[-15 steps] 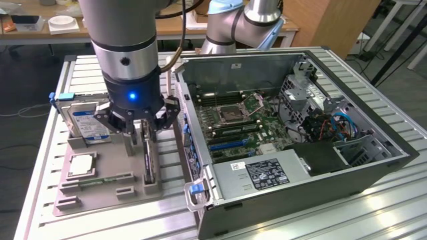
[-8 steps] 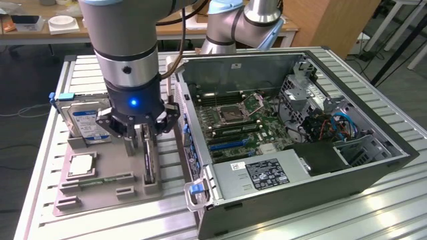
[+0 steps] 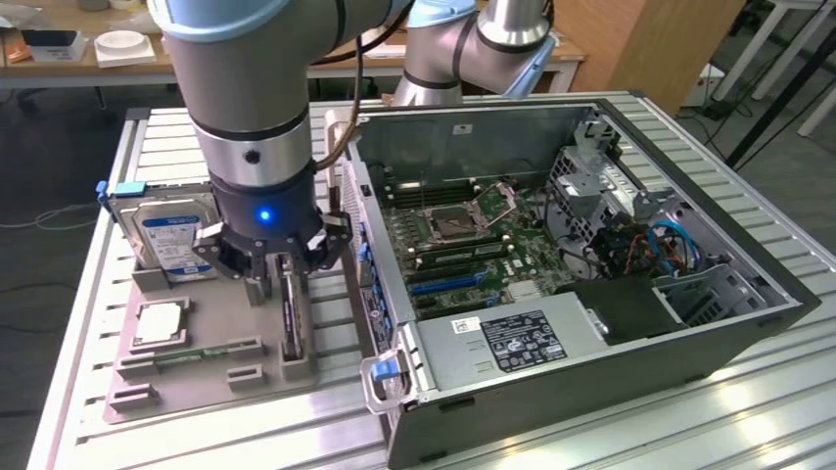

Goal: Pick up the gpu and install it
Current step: 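Pick up the gpu and move the gpu toward the slot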

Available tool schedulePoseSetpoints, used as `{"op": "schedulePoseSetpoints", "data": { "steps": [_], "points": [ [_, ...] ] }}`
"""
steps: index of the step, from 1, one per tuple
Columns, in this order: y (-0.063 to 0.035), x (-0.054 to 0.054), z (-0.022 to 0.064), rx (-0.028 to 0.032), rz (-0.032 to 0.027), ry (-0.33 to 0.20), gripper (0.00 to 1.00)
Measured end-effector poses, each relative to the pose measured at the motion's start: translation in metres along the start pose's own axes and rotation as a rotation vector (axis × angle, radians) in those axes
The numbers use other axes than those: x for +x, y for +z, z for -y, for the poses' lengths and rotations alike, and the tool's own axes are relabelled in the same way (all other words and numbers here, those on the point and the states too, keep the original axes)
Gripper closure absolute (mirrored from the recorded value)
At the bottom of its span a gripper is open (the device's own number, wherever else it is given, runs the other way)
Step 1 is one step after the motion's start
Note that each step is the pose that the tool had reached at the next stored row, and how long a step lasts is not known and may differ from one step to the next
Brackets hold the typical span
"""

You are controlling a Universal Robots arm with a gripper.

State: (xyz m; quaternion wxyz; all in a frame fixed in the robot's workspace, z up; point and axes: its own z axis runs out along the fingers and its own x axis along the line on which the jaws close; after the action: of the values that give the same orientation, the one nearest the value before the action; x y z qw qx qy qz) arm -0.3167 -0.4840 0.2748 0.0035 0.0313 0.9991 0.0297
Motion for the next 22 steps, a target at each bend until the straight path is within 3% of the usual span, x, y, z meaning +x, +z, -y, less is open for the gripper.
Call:
{"op": "schedulePoseSetpoints", "data": {
  "steps": [22],
  "points": [
    [0.0371, 0.000, 0.0022, -0.0036, -0.0026, -0.036, 0.57]
  ]
}}
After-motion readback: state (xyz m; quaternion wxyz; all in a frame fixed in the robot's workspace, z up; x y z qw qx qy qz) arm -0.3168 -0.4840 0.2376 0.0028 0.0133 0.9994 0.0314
